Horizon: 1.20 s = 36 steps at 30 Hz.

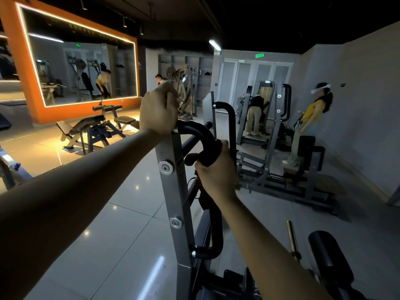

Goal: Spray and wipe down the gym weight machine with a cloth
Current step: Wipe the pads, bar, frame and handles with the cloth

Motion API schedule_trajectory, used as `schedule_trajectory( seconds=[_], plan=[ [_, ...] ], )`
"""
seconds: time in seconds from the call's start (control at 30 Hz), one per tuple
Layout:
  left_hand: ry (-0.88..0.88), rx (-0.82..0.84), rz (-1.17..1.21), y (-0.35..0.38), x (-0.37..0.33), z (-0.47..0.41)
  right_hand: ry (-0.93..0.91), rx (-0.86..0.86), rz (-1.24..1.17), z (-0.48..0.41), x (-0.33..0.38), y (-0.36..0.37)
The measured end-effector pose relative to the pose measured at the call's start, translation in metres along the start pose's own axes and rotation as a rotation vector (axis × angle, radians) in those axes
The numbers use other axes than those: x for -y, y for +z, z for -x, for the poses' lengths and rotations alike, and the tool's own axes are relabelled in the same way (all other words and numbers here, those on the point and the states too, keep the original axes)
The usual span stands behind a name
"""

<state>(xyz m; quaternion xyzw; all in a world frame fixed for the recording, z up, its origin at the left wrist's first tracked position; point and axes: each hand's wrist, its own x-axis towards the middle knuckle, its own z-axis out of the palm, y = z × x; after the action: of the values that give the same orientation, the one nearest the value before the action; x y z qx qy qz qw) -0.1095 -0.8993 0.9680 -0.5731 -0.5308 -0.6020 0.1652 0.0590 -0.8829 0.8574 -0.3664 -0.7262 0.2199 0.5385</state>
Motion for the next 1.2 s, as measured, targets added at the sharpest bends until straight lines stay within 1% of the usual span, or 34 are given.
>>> schedule_trajectory(
  seconds=[0.07,0.2,0.33,0.4,0.5,0.6,0.7,0.77,0.83,0.87,0.9,0.93,0.97,1.0,1.03,1.1,1.2],
  plan=[
    [0.003,0.018,0.005,-0.001,0.0,0.0,-0.009,-0.027,0.022,0.002,-0.006,0.0],
    [0.008,0.027,0.021,-0.002,0.0,0.001,0.077,0.061,-0.04,0.034,-0.041,0.0],
    [-0.007,0.013,0.02,-0.001,0.0,0.0,0.109,0.1,-0.069,0.073,-0.085,0.004],
    [0.002,0.01,0.01,0.001,0.001,0.001,0.158,0.08,-0.1,0.068,-0.079,0.006],
    [0.004,0.007,0.001,0.001,0.004,0.001,0.228,0.036,-0.197,0.038,-0.042,0.005],
    [0.029,0.002,0.007,0.002,0.005,0.0,0.197,-0.043,-0.162,0.017,-0.014,0.001],
    [0.053,-0.009,-0.014,0.004,0.008,0.001,0.166,-0.024,-0.201,0.021,-0.02,-0.001],
    [0.129,-0.042,-0.146,0.001,0.008,0.004,0.188,0.028,-0.207,0.035,-0.039,0.004],
    [0.335,-0.031,-0.354,-0.002,0.002,0.01,0.215,0.058,-0.153,0.055,-0.064,0.005],
    [0.476,0.006,-0.435,-0.001,-0.003,0.015,0.2,0.078,-0.126,0.066,-0.077,0.005],
    [0.592,0.074,-0.466,0.002,-0.007,0.022,0.195,0.12,-0.085,0.079,-0.086,0.003],
    [0.644,0.157,-0.458,0.006,-0.01,0.032,0.196,0.165,-0.068,0.093,-0.097,0.002],
    [0.639,0.224,-0.433,0.011,-0.013,0.039,0.213,0.214,-0.031,0.103,-0.1,-0.002],
    [0.604,0.253,-0.407,0.017,-0.013,0.047,0.224,0.24,-0.009,0.114,-0.107,-0.005],
    [0.566,0.237,-0.394,0.023,-0.013,0.052,0.246,0.254,0.019,0.119,-0.104,-0.008],
    [0.516,0.151,-0.407,0.033,-0.013,0.054,0.268,0.251,0.008,0.112,-0.1,-0.009],
    [0.52,0.069,-0.411,0.038,-0.013,0.052,0.42,0.206,-0.218,0.088,-0.087,-0.006]
  ],
)
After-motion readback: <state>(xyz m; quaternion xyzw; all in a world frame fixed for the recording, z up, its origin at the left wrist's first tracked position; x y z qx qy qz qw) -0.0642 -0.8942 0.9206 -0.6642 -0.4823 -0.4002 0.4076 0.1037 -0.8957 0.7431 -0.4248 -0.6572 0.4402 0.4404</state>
